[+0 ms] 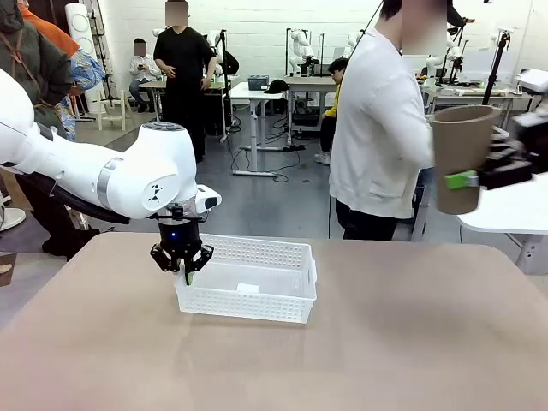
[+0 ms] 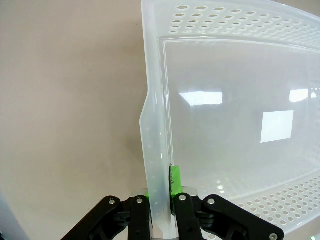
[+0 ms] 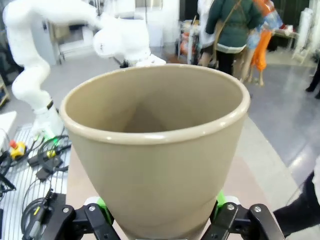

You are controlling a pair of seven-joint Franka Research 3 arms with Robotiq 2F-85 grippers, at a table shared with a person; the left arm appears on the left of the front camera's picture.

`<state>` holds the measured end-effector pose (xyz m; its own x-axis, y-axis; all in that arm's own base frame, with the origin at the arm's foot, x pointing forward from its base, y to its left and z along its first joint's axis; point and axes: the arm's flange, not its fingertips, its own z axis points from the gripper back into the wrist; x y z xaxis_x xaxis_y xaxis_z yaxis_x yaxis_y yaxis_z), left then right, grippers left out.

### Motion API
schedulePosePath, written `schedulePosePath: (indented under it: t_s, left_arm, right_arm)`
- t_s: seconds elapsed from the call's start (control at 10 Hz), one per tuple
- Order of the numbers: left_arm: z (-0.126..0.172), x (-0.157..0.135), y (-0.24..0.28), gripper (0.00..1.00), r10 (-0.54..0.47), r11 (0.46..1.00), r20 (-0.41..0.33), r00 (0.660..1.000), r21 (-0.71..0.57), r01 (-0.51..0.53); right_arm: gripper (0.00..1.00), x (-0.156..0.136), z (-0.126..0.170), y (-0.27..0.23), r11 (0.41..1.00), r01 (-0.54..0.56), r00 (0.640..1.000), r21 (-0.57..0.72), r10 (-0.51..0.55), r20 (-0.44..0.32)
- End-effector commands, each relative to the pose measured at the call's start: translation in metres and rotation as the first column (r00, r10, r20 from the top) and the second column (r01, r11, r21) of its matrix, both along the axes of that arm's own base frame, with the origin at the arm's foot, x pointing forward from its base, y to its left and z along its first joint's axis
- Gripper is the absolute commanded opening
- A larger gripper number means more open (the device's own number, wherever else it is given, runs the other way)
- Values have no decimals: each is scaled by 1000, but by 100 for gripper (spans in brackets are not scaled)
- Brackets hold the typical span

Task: Clean and organize the cups into the basket.
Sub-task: Pick up the Organizing basket and move it to the center of the table, then pick up the Reusable plastic cup from the right side of the table and place it inside the Organizing basket.

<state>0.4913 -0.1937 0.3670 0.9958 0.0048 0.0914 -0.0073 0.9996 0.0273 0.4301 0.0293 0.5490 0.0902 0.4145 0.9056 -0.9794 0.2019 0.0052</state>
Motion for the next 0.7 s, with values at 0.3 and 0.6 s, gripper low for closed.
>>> schedulePosePath:
  t_s: [0.3,0.6]
  left_arm:
    - [2,1,0,0,1,1000,3,1000,-1,-1]
    - [2,1,0,0,1,1000,3,1000,-1,-1]
  right_arm:
    - [82,66,5,156,918,-168,983,-359,129,-132]
    - [82,85,-7,234,847,-219,974,-485,162,-157]
